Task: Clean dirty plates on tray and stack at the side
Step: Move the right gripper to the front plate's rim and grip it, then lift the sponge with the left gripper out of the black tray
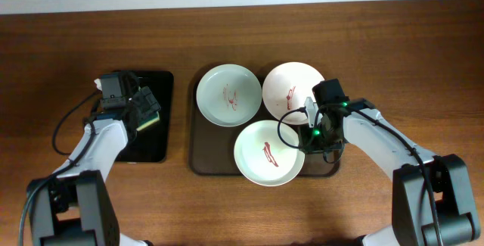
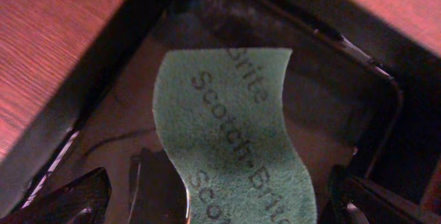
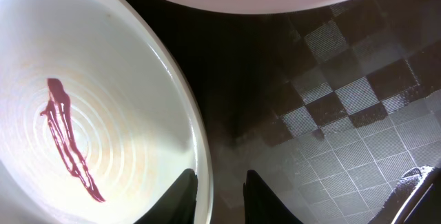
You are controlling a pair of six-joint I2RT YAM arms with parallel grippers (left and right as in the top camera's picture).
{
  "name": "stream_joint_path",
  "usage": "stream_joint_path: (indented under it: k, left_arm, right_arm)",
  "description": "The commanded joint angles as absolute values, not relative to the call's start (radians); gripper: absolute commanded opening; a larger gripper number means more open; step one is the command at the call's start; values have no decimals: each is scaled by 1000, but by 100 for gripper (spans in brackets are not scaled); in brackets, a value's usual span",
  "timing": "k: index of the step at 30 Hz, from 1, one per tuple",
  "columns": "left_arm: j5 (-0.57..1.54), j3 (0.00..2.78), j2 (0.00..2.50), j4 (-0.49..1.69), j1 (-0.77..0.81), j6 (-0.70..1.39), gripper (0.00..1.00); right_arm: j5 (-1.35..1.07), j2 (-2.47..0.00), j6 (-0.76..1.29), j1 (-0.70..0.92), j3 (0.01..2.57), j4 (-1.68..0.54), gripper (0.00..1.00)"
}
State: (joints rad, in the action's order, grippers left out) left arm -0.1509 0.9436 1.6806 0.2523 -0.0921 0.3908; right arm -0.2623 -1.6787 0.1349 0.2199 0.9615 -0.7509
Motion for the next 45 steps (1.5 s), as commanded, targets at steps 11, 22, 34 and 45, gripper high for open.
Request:
stream_joint_path:
  k: [11, 22, 34, 45]
  left_arm:
    - [-134, 958, 1759, 244, -94, 422, 84]
    - [-135, 958, 1758, 443, -95, 335, 32]
    - [-134, 958, 1757, 488, -95, 315, 0]
    - [74, 961, 1565, 501, -95, 24, 0]
  right_arm:
    - [-254, -1691, 139, 231, 971, -752, 25]
    - [-253, -1691, 139, 231, 971, -752, 25]
    - [-254, -1691, 139, 231, 971, -752, 25]
    - [-254, -1691, 139, 231, 971, -751, 25]
